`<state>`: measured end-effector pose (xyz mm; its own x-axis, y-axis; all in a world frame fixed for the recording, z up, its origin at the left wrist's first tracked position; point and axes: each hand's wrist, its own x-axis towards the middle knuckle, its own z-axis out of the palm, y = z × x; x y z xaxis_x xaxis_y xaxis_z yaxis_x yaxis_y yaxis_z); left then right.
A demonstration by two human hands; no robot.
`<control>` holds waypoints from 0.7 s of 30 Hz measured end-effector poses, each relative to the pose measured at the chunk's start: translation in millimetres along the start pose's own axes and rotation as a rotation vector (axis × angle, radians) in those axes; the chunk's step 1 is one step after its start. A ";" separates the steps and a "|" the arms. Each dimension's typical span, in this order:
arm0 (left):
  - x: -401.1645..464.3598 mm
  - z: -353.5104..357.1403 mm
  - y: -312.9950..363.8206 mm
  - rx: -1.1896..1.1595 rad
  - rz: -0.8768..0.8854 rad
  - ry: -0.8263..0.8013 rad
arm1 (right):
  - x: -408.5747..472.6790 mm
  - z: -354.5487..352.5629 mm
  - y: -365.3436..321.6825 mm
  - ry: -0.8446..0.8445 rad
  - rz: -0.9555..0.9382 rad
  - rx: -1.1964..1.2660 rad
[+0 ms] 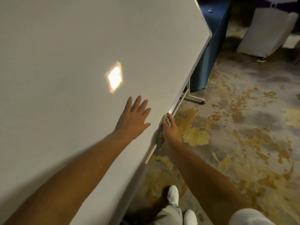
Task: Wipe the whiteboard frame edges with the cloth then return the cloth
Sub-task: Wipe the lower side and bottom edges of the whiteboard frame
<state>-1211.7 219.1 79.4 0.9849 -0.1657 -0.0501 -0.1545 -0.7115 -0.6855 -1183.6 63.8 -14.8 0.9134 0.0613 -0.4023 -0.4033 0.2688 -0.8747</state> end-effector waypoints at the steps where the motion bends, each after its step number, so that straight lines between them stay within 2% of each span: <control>1: -7.9 1.5 -1.8 0.008 0.001 -0.005 | -4.9 1.7 2.3 -0.007 0.006 0.000; 7: -12.5 -2.3 -9.4 -0.022 0.032 -0.025 | -28.7 9.3 18.4 -0.019 0.050 0.014; 12: -17.0 2.3 -14.4 0.004 0.070 -0.012 | -39.9 11.1 32.0 0.006 -0.025 -0.022; 18: -39.2 8.7 -18.7 -0.015 0.097 0.014 | -62.4 18.9 43.3 0.048 -0.007 -0.085; 21: -61.4 14.2 -23.4 -0.019 0.116 0.016 | -74.9 20.4 51.7 -0.009 -0.002 -0.106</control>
<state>-1267.4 255.6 88.2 0.9590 -0.2586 -0.1164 -0.2690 -0.6996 -0.6620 -1271.8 92.6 -24.4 0.9146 0.0698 -0.3983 -0.4044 0.1655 -0.8995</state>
